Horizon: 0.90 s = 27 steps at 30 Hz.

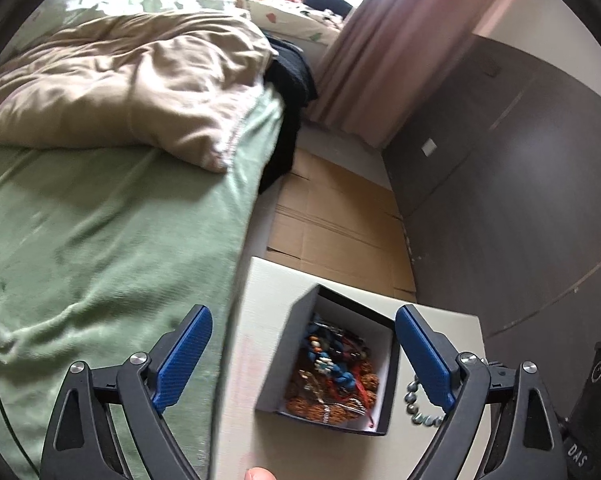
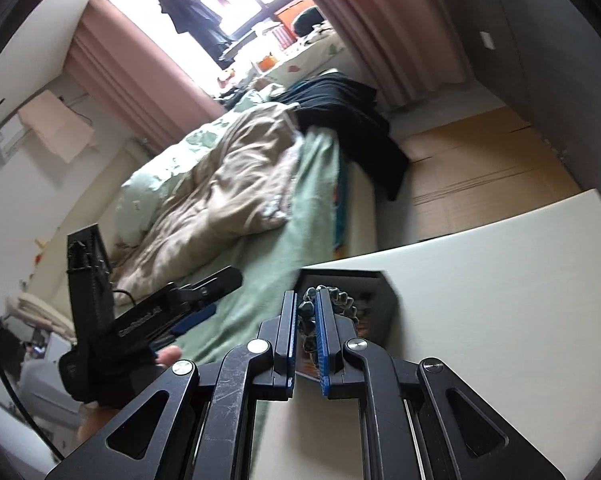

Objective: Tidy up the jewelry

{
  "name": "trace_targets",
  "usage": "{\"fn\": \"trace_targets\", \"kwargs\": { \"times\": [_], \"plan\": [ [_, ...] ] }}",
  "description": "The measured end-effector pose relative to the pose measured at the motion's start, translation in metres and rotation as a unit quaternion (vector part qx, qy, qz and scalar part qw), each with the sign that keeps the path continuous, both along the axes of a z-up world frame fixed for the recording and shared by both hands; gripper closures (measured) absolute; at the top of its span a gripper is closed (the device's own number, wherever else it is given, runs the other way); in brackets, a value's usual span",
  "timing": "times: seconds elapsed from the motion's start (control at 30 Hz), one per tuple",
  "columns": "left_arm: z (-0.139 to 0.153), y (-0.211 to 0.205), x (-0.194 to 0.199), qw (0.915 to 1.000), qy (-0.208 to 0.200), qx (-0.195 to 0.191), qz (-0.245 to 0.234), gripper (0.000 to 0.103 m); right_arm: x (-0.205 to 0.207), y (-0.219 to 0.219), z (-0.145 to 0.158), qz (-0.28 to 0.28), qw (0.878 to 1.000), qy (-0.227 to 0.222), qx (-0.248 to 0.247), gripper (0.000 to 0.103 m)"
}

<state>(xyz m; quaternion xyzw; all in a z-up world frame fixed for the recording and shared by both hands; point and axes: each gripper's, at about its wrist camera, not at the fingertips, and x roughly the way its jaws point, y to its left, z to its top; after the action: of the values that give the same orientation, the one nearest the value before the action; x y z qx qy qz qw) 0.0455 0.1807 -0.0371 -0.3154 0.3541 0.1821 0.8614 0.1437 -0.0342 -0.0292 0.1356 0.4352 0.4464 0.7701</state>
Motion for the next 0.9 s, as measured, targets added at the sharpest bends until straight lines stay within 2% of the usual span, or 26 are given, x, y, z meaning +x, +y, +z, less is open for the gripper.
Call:
{"fn": "trace_targets", "kwargs": {
  "times": [0.2, 0.4, 0.43, 0.5, 0.53, 0.57, 0.9],
  "plan": [
    [0.000, 0.015, -0.009, 0.9998, -0.004, -0.010, 0.018, 0.010, -0.005, 0.022, -0.007, 0.012, 1.000, 0.008, 0.009, 0.093],
    [-0.001, 0.022, -0.011, 0.9996, -0.004, -0.014, 0.026, 0.010, -0.006, 0.040, -0.022, 0.026, 0.998, 0.049, 0.033, 0.091],
    [-0.002, 0.022, -0.011, 0.9995, -0.003, -0.016, 0.026, 0.010, -0.005, 0.044, -0.026, 0.029, 0.998, 0.056, 0.027, 0.088],
    [-0.003, 0.021, -0.010, 0.9996, 0.000, -0.015, 0.023, 0.010, -0.005, 0.044, -0.031, 0.026, 0.998, 0.059, 0.009, 0.072],
    [-0.003, 0.020, -0.009, 0.9997, 0.000, -0.013, 0.021, 0.010, -0.004, 0.041, -0.033, 0.019, 0.998, 0.057, 0.002, 0.060],
    [-0.002, 0.019, -0.008, 0.9997, 0.000, -0.012, 0.020, 0.010, -0.003, 0.036, -0.033, 0.008, 0.999, 0.053, -0.003, 0.057],
    [0.004, -0.012, -0.001, 0.9997, 0.003, 0.015, -0.020, 0.010, 0.009, -0.025, -0.026, -0.053, 0.996, 0.044, -0.055, 0.056]
  ]
}}
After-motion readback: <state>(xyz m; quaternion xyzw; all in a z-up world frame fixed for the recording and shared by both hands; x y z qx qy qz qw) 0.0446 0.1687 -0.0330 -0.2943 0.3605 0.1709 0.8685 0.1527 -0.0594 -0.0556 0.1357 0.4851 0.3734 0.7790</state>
